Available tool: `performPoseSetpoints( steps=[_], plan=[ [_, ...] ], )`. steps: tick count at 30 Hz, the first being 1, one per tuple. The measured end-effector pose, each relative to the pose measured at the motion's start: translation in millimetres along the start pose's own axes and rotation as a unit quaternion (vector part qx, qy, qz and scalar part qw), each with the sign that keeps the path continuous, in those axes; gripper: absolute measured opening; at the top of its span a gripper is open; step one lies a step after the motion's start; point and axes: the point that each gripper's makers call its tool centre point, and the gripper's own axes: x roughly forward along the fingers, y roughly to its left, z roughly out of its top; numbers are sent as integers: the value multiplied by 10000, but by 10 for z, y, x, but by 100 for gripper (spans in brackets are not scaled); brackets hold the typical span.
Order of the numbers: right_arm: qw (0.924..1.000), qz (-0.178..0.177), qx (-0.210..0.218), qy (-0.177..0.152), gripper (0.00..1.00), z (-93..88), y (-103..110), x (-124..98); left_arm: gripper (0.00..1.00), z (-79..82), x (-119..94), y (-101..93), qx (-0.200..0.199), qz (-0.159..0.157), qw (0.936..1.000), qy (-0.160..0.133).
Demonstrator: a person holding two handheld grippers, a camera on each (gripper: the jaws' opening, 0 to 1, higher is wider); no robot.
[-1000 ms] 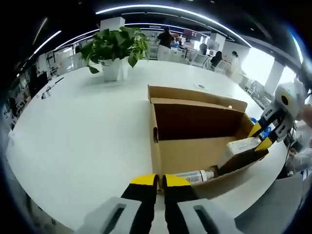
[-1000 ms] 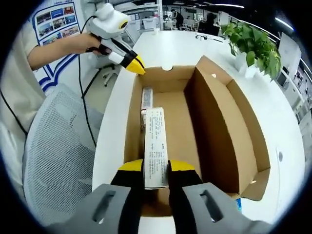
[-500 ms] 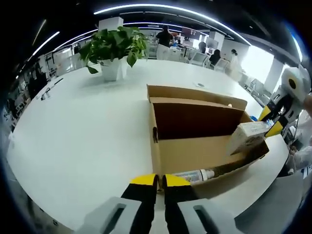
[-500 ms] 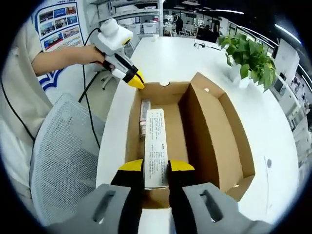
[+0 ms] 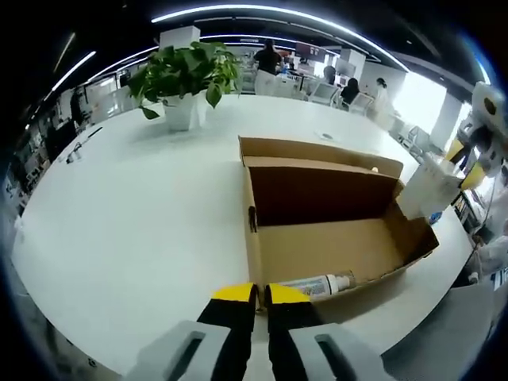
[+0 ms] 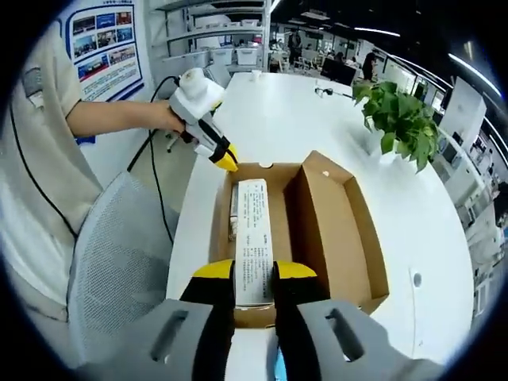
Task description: Operate the shoe box by opening the lid, removing the specified soft item, and placing it in the target area until the item is outside and the box remains undamaged.
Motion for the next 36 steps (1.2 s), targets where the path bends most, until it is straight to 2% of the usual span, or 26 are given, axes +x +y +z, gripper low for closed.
performPoseSetpoints(
  steps=[5,11,27,36],
  plan=[
    [9999,-119,-97,27,15,-26,-69,-172,4,-4,-5,-3,13,6,10000,17],
    [9995,-281,-92,63,15,-141,-167,-409,4,-5,-8,-10,10,18,10000,40],
    [9973,-682,-9,277,15,-604,-452,-913,4,-7,-2,-13,73,49,9999,130],
    [9955,-849,69,425,15,-847,-624,-1087,4,-6,-2,-4,107,61,9998,149]
  ],
)
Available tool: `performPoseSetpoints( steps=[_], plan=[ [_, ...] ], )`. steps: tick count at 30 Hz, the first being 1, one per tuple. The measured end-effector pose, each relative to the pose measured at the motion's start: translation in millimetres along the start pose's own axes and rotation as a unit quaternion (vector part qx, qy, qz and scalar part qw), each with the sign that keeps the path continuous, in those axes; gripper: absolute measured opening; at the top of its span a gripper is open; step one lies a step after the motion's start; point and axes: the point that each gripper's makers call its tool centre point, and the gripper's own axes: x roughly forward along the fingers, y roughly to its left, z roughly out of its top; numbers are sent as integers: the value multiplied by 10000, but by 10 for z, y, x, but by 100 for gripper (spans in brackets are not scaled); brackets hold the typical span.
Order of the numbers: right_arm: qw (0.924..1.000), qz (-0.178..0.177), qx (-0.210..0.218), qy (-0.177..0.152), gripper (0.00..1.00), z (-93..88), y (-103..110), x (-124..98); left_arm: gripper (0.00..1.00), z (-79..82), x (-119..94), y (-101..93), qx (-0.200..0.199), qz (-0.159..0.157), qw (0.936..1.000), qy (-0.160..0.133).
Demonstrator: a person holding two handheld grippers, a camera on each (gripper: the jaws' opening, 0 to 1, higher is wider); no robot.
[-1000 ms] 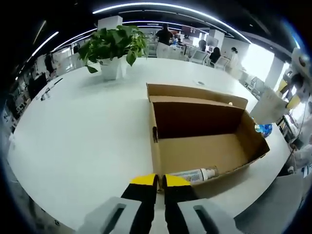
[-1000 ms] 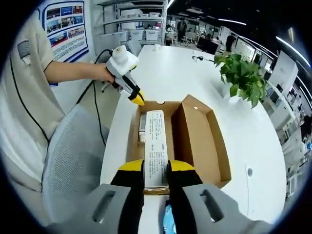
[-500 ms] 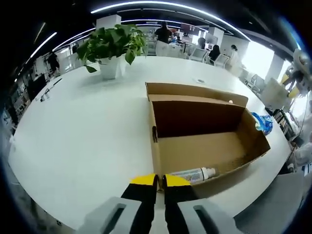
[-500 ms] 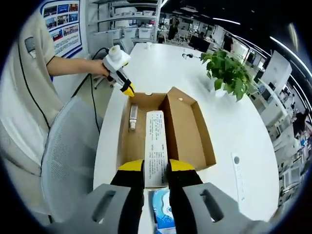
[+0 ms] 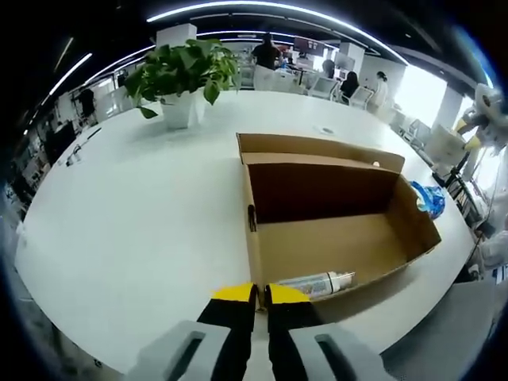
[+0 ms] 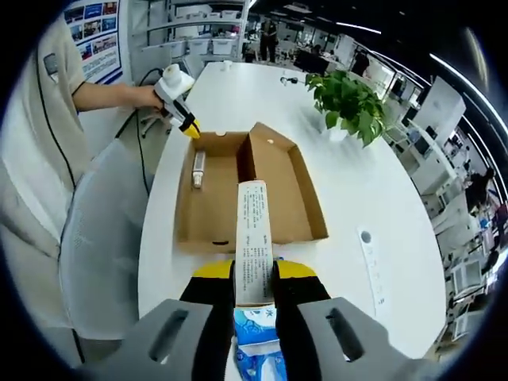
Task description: Operate the shoe box by opening the lid, removing the specified soft item, and placing it in the target area until the item is outside and the box remains undamaged.
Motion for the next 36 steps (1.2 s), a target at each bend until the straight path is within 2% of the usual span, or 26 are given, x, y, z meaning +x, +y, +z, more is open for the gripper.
performPoseSetpoints(
  steps=[18,29,36],
  plan=[
    [9988,-198,96,433,15,-555,-341,-89,4,3,-3,-5,33,2,10000,56],
    [9965,-190,303,758,16,-1051,-592,8,4,4,-2,-7,72,-5,9999,78],
    [9946,-168,376,948,16,-1296,-675,95,4,0,0,-12,80,13,9999,85]
  ],
)
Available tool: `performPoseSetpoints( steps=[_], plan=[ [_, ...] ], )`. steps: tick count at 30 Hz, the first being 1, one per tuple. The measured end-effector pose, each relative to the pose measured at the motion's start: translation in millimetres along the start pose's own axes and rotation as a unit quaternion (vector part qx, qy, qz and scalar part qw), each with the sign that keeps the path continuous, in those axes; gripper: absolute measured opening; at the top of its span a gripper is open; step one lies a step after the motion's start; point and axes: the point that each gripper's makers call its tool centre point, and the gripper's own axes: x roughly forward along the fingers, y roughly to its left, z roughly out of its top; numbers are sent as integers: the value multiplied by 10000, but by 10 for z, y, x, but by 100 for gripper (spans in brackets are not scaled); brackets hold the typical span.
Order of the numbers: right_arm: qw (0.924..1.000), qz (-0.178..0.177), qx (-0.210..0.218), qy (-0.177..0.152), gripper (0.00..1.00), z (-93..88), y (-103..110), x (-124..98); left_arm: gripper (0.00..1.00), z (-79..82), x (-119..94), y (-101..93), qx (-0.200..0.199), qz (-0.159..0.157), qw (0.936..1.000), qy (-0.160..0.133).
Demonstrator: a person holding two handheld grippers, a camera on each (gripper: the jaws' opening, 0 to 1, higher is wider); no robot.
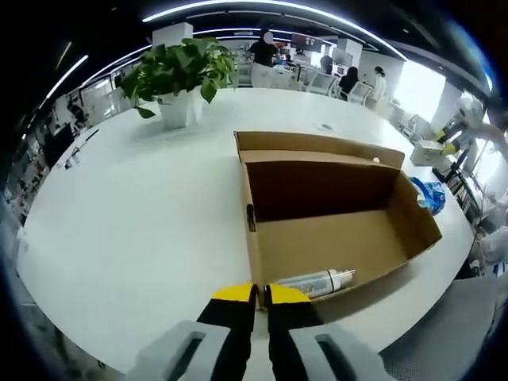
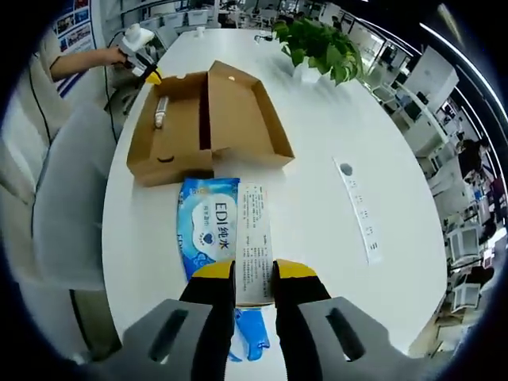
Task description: Operate the shoe box by opening the lid, removing the specified soft item, and placing it in the target area until the item is outside and the box remains undamaged.
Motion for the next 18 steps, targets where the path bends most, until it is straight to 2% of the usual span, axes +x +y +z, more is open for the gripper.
performPoseSetpoints(
  steps=[18],
  plan=[
    [9974,-17,40,716,16,-660,-254,303,4,-1,5,-2,-14,-24,10000,17]
  ],
)
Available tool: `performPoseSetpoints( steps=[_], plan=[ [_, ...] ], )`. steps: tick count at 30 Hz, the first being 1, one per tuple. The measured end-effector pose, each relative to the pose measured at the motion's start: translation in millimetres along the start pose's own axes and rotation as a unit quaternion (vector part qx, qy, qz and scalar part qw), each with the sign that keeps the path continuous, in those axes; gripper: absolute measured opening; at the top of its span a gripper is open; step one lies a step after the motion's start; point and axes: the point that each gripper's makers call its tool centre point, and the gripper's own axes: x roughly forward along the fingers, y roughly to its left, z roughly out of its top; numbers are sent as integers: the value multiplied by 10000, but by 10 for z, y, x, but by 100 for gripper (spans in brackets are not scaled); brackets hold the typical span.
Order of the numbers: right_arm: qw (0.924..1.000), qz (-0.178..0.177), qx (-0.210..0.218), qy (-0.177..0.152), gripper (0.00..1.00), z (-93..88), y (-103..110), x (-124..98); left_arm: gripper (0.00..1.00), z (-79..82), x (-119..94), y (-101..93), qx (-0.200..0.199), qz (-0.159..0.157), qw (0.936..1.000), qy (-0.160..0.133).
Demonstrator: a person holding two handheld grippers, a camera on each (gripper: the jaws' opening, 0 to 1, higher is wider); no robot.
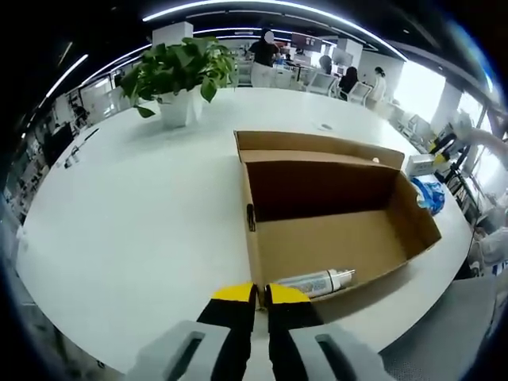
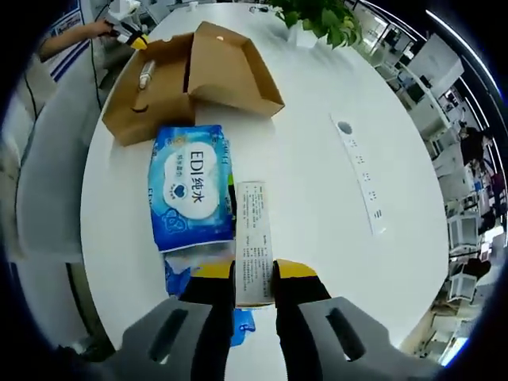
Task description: Operate the shoe box by opening the lid, removing the specified soft item, and placing it in the target area until the item is outside and the box remains undamaged.
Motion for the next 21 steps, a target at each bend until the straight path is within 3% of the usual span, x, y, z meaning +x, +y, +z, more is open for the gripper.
performPoseSetpoints(
  steps=[18,21],
  plan=[
    [9988,131,-109,453,16,-472,-61,143,4,0,14,7,70,55,9999,100],
    [9976,148,-279,611,16,-558,-46,178,4,0,15,9,78,62,9999,112]
  ],
)
